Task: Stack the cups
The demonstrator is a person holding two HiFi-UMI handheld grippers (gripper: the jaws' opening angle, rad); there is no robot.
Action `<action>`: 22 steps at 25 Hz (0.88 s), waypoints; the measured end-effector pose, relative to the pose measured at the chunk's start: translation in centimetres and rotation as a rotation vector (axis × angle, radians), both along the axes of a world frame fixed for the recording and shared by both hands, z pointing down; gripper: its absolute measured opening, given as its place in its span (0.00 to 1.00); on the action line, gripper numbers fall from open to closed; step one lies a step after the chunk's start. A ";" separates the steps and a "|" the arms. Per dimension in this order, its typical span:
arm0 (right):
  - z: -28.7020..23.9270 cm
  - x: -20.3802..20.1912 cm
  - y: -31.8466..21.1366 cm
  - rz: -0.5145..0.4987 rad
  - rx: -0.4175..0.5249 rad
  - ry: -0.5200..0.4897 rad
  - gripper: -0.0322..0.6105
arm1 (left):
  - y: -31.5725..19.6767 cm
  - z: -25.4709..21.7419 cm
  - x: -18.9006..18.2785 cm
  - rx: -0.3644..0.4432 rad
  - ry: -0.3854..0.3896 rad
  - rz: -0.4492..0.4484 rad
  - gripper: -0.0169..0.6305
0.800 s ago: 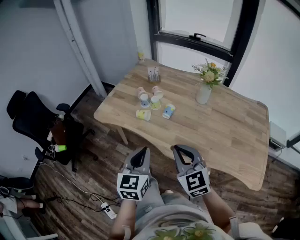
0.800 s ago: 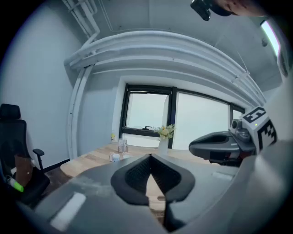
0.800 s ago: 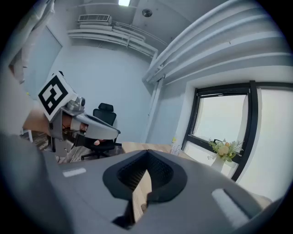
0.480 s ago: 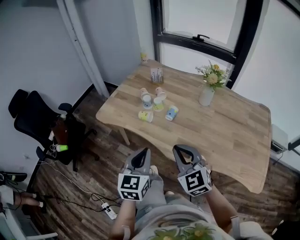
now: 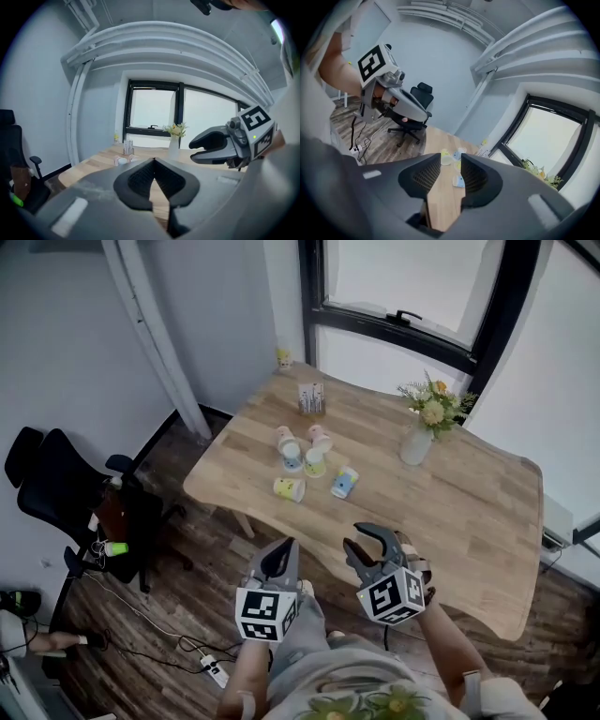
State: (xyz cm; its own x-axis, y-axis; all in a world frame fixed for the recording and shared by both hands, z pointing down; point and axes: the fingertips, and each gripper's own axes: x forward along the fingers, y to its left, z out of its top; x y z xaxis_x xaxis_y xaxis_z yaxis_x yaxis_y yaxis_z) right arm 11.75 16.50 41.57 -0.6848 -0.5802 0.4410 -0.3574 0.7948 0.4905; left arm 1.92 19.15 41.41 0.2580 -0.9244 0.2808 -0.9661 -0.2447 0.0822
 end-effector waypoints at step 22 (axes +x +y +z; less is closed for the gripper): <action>9.0 -3.0 -12.5 -0.160 -0.013 0.489 0.50 | -12.2 5.3 -5.4 -0.152 -0.104 0.190 0.38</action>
